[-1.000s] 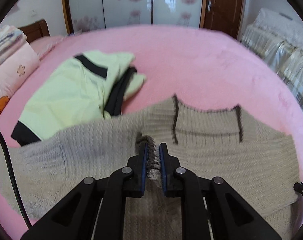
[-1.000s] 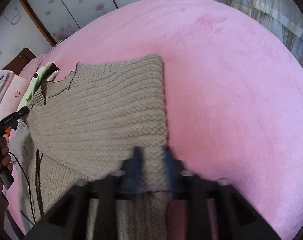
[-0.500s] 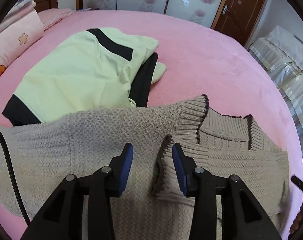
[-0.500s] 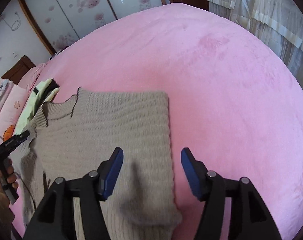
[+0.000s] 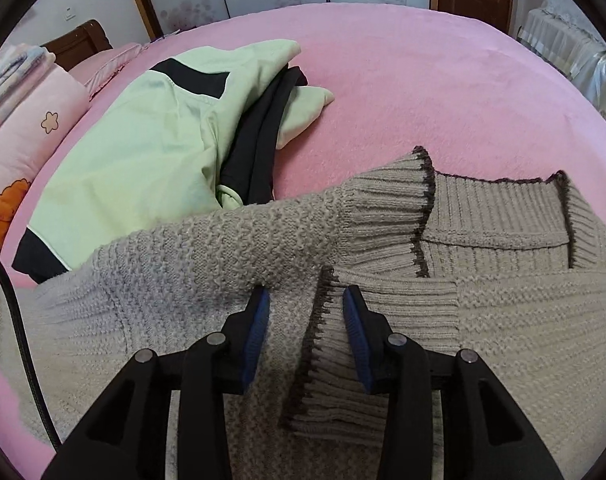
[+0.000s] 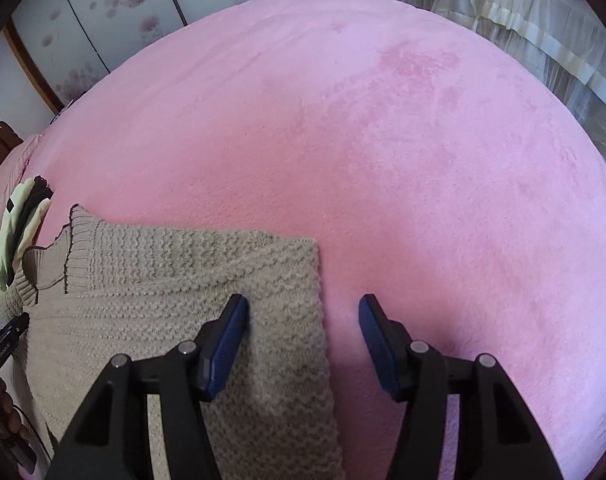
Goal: Fold large clothes
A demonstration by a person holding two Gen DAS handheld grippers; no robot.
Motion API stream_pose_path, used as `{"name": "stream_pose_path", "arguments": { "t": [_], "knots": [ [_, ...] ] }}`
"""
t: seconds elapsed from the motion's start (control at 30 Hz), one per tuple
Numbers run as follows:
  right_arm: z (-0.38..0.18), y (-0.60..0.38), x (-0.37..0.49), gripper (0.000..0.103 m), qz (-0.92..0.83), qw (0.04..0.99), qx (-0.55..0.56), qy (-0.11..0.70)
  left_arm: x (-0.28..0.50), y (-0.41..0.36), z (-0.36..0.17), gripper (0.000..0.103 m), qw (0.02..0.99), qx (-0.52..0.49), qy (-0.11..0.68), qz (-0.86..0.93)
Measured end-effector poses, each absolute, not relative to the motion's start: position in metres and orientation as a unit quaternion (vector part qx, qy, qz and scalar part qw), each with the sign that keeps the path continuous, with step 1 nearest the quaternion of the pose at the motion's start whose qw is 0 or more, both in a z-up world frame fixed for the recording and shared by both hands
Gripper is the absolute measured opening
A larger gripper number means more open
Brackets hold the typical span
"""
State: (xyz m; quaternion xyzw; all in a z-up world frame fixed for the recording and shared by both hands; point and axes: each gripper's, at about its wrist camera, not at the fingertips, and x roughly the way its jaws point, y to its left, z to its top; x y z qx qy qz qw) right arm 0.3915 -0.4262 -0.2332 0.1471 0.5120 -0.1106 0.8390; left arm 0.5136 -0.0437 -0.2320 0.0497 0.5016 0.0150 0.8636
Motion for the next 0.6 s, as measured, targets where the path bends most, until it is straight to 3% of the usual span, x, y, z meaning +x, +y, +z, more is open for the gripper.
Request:
{"name": "stream_pose_path", "arguments": {
  "t": [0.27, 0.6],
  "knots": [
    [-0.174, -0.412, 0.342, 0.058, -0.104, 0.86, 0.14, 0.479, 0.476, -0.035, -0.174, 0.038, 0.861, 0.038, 0.506, -0.027],
    [-0.054, -0.367, 0.273, 0.059, -0.061, 0.885, 0.168, 0.43, 0.369, -0.023, -0.033, 0.041, 0.881, 0.033, 0.467, -0.075]
  ]
}}
